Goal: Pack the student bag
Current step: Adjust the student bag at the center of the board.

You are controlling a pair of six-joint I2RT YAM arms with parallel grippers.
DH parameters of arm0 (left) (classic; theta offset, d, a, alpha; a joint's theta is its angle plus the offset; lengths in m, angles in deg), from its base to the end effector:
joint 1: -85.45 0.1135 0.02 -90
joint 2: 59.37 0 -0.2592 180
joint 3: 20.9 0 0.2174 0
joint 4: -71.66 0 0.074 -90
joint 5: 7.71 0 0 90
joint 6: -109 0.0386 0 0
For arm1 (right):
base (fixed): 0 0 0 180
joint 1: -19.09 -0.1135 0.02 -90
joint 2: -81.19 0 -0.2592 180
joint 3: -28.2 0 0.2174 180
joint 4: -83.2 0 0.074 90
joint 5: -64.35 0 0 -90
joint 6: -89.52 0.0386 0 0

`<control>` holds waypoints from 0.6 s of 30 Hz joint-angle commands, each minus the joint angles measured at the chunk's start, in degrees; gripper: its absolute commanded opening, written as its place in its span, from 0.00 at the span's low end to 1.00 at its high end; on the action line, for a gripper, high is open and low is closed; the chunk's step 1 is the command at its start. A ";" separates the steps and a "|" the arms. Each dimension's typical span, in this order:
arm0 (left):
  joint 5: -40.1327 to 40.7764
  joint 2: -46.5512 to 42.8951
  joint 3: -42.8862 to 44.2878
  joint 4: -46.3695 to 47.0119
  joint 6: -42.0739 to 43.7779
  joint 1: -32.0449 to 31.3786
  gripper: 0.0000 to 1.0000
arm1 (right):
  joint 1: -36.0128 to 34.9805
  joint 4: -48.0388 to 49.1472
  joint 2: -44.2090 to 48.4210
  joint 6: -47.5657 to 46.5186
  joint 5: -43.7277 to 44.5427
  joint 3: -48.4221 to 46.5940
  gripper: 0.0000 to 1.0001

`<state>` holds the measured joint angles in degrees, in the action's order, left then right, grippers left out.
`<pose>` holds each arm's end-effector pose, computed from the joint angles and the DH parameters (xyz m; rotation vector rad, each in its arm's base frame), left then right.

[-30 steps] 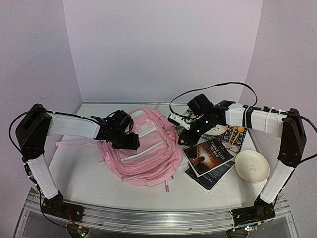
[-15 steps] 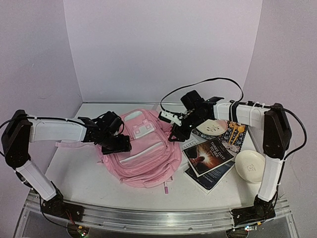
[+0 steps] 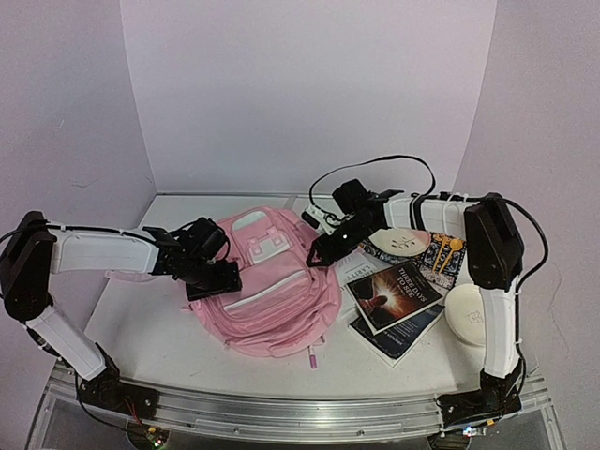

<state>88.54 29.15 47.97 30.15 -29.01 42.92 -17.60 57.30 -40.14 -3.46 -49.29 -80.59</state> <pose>0.2035 -0.1809 0.2011 -0.1660 2.6804 -0.3873 0.3537 0.2829 0.2197 -0.9899 2.0654 0.7755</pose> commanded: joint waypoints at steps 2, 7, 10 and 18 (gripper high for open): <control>1.65 0.93 -1.46 -3.44 -1.35 0.29 0.86 | -0.39 1.94 -3.06 9.67 -3.04 -1.40 0.44; 4.38 3.12 -0.49 -3.24 1.02 0.33 0.84 | -0.94 2.46 -3.59 13.09 -6.98 -1.92 0.26; 6.03 5.01 0.99 -3.24 3.03 0.34 0.82 | -1.71 2.91 -1.79 14.71 -9.08 -0.98 0.11; 10.37 8.67 5.04 -3.35 8.94 1.63 0.73 | -3.82 3.55 6.45 21.15 -8.45 5.29 0.00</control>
<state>94.71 35.23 50.64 28.34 -24.41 42.98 -18.88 63.33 -41.05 13.72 -54.93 -78.69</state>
